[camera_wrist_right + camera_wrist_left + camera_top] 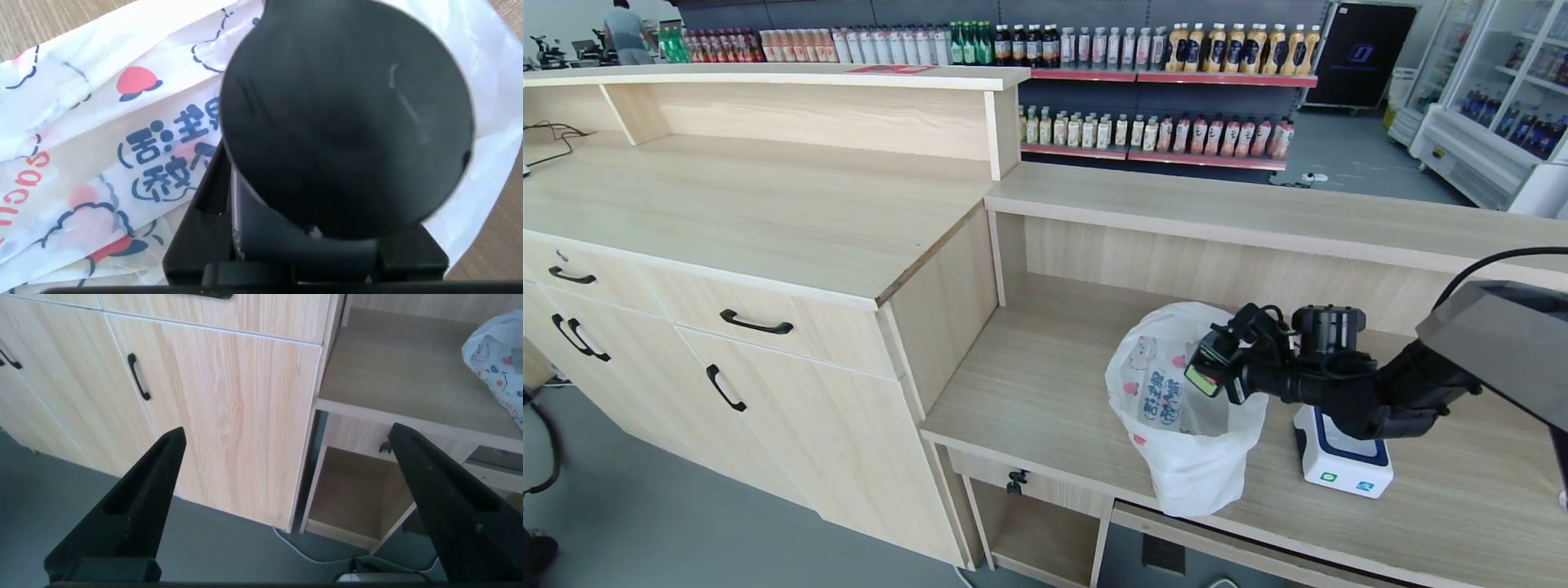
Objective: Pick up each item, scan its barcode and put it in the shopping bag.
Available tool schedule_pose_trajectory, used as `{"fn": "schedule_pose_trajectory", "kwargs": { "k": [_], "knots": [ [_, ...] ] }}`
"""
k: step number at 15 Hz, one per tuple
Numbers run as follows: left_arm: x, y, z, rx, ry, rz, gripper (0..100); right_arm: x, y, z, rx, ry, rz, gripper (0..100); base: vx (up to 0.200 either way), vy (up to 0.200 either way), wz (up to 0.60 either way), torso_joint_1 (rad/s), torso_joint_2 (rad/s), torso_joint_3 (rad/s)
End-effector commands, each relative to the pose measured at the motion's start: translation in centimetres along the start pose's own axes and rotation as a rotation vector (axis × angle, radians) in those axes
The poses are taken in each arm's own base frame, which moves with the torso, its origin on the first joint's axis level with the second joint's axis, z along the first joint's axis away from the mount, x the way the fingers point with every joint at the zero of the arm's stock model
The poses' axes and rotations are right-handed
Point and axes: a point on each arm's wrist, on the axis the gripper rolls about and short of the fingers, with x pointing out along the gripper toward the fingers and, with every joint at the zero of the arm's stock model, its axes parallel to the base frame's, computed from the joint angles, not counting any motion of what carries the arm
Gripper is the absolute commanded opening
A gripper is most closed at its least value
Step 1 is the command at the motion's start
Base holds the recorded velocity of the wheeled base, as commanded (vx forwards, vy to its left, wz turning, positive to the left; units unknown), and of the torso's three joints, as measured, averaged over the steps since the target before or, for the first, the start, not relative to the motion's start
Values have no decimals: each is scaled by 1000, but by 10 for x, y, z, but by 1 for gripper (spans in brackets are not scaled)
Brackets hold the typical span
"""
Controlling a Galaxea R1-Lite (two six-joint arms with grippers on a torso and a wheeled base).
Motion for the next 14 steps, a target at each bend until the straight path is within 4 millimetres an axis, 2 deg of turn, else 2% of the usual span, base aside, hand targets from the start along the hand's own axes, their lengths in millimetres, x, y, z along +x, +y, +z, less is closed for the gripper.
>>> {"fn": "schedule_pose_trajectory", "kwargs": {
  "k": [1,5,6,8,10,13,14],
  "knots": [
    [0,0,0,0,-1,0,100,11,2,-14,4,14,9,0,0,0,0,0,0,0],
    [0,0,0,0,-1,0,100,13,4,-22,2,29,17,0,0,0,0,0,0,0],
    [0,0,0,0,-1,0,100,13,3,-23,-4,34,15,100,0,0,0,0,0,0],
    [0,0,0,0,-1,0,100,9,2,-19,16,30,10,100,0,0,0,0,0,0],
    [0,0,0,0,-1,0,100,-10,1,3,58,3,-7,100,0,0,0,0,0,0],
    [0,0,0,0,-1,0,100,-78,-4,65,90,-78,-73,100,0,0,0,0,0,0],
    [0,0,0,0,-1,0,100,-113,-4,84,77,-105,-113,100,0,0,0,0,0,0]
  ]
}}
